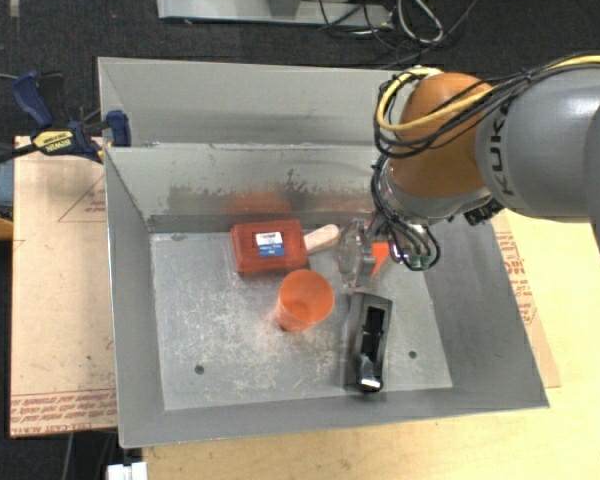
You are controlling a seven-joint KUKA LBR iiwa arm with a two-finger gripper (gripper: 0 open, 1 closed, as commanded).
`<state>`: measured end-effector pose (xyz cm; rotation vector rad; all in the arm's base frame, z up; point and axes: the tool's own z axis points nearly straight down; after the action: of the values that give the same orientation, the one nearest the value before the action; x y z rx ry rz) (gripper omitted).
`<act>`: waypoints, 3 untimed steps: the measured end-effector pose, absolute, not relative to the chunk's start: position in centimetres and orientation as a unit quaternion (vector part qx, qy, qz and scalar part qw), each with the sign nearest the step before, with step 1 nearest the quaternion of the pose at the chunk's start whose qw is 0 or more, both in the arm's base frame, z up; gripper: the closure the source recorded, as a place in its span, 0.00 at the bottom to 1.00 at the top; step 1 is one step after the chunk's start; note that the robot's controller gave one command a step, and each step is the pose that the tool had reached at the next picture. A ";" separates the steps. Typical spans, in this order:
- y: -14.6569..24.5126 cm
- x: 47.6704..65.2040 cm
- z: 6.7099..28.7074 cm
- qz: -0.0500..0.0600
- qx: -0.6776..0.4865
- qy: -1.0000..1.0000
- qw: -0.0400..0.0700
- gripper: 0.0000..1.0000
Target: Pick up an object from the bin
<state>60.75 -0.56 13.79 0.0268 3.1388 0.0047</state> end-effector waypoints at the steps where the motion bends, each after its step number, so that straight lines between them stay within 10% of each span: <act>1: -2.2 61.5 21.4 0.000 -0.012 1.000 0.008 1.00; 2: 2.7 56.0 10.6 0.002 -0.065 0.998 0.000 1.00; 3: 0.5 60.0 18.2 0.000 -0.057 0.998 0.008 1.00</act>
Offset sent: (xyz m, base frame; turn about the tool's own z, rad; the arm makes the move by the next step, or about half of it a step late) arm -0.0659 0.0485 -0.0679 -0.1865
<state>59.99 0.46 18.19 -0.1779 3.1200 0.0008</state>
